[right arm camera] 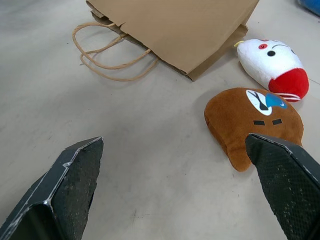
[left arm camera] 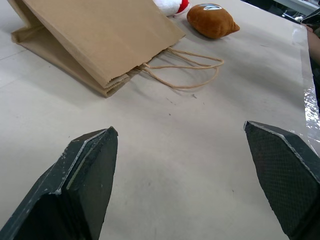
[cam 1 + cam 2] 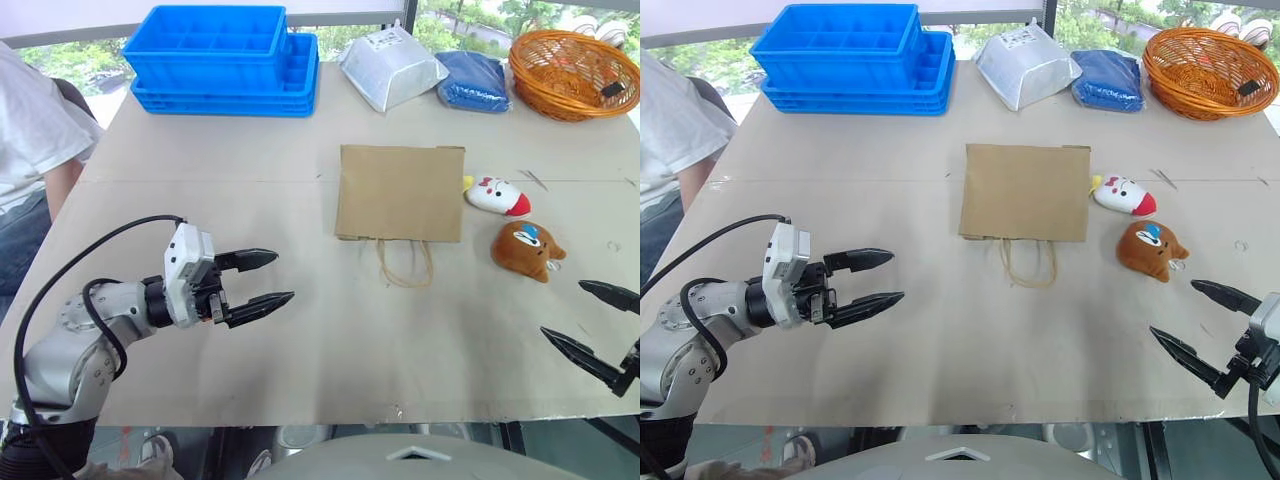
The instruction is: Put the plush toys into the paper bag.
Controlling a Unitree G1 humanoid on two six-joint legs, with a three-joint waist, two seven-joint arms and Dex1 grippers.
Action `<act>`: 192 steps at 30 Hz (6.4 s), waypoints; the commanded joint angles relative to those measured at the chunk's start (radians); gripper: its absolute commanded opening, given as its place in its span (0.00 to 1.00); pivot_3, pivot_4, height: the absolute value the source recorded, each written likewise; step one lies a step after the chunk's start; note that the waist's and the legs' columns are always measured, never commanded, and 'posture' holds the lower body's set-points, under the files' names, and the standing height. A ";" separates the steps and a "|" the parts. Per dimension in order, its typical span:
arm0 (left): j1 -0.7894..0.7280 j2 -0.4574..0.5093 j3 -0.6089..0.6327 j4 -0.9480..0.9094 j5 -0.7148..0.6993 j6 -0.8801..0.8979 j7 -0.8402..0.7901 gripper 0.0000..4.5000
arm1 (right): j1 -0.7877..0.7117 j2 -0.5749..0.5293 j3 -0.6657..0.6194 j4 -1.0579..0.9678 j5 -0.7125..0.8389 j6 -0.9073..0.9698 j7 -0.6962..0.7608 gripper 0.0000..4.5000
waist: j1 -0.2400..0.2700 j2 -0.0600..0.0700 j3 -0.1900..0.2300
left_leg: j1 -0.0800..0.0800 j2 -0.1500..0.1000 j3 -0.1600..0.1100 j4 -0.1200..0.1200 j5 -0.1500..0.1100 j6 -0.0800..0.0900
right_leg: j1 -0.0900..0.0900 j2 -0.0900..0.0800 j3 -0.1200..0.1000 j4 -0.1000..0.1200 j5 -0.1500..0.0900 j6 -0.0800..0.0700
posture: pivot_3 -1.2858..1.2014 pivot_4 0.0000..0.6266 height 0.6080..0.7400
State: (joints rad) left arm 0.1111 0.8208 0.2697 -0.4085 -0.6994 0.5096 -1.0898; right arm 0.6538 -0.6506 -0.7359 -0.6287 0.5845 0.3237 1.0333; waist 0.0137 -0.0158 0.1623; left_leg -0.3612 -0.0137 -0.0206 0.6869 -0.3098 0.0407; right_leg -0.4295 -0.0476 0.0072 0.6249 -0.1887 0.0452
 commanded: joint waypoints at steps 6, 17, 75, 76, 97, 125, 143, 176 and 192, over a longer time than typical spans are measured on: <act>-0.250 -0.031 -0.160 0.000 0.014 0.022 0.002 0.98 | -0.064 -0.009 0.035 -0.107 0.100 0.059 -0.088 1.00 | 0.001 0.000 0.000 | 0.000 -0.001 0.001 0.001 0.000 0.000 | 0.000 0.000 0.002 0.001 0.000 0.001 | 0.52 0.24 1.00; -0.616 -0.128 -0.563 0.267 0.413 -0.321 -0.155 0.98 | -0.022 0.015 0.119 -0.297 0.118 0.048 -0.163 1.00 | 0.004 -0.001 -0.001 | 0.000 -0.002 0.003 0.000 -0.001 0.001 | 0.000 0.001 0.005 0.000 0.000 0.000 | 0.52 0.24 1.00; -0.749 -0.545 -0.085 0.132 -0.379 0.492 0.497 0.00 | -1.074 0.119 1.185 0.325 -0.381 0.187 -0.417 0.02 | -0.024 -0.002 0.000 | -0.003 -0.004 0.000 0.002 0.000 -0.001 | -0.003 0.000 0.005 0.001 0.002 0.004 | 0.52 0.24 1.00; -0.741 -0.542 -0.081 0.126 -0.382 0.490 0.505 0.00 | -1.068 0.123 1.191 0.334 -0.384 0.155 -0.394 0.02 | -0.025 -0.002 0.000 | -0.003 -0.004 0.000 0.002 0.000 -0.001 | -0.003 0.000 0.005 0.001 0.002 0.004 | 0.52 0.24 1.00; -0.720 -0.346 0.001 0.150 -0.419 0.405 0.374 0.00 | -1.009 0.254 1.113 0.564 -0.452 0.116 -0.336 0.02 | -0.032 -0.002 -0.001 | -0.001 -0.003 -0.001 0.000 0.002 -0.004 | -0.003 0.001 0.005 0.002 0.003 0.004 | 0.52 0.24 1.00; -0.675 -0.305 -0.306 0.305 0.103 -0.286 -0.199 0.00 | -0.793 0.178 0.616 -0.165 -0.075 0.430 -0.467 0.80 | -0.020 -0.001 0.000 | -0.006 -0.005 -0.006 -0.001 0.000 0.000 | -0.005 -0.001 0.000 0.000 0.002 0.004 | 0.52 0.24 1.00; -0.688 -0.337 -0.320 0.271 0.125 -0.289 -0.186 0.00 | -0.724 -0.294 0.646 0.244 -0.331 0.535 -0.447 0.80 | -0.028 -0.002 0.002 | -0.003 -0.004 0.001 0.000 -0.001 0.002 | -0.002 0.001 0.006 -0.001 0.002 0.005 | 0.52 0.24 1.00; -0.622 -0.314 -0.263 0.189 0.085 -0.214 -0.068 0.00 | -1.306 -0.089 1.084 0.311 -0.313 0.323 -0.181 0.01 | -0.024 -0.002 0.003 | -0.009 -0.003 -0.002 0.000 0.001 -0.001 | -0.007 0.000 0.001 -0.002 0.003 0.004 | 0.52 0.24 1.00; -0.596 -0.337 -0.280 0.150 0.086 -0.215 -0.047 0.00 | -1.395 0.272 1.168 0.692 -0.421 -0.102 -0.045 0.26 | -0.024 -0.001 0.003 | -0.011 -0.004 -0.003 0.000 0.001 -0.002 | -0.010 -0.001 0.000 0.001 0.003 0.004 | 0.52 0.24 1.00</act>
State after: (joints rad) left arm -0.4845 0.4897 0.0056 -0.1902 -0.5919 0.2989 -1.1313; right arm -0.7430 -0.3965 0.4519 0.0730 0.1638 0.2834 0.9850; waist -0.0099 -0.0171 0.1654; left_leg -0.3730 -0.0177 -0.0244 0.6873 -0.3087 0.0388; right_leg -0.4399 -0.0495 0.0065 0.6255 -0.1858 0.0495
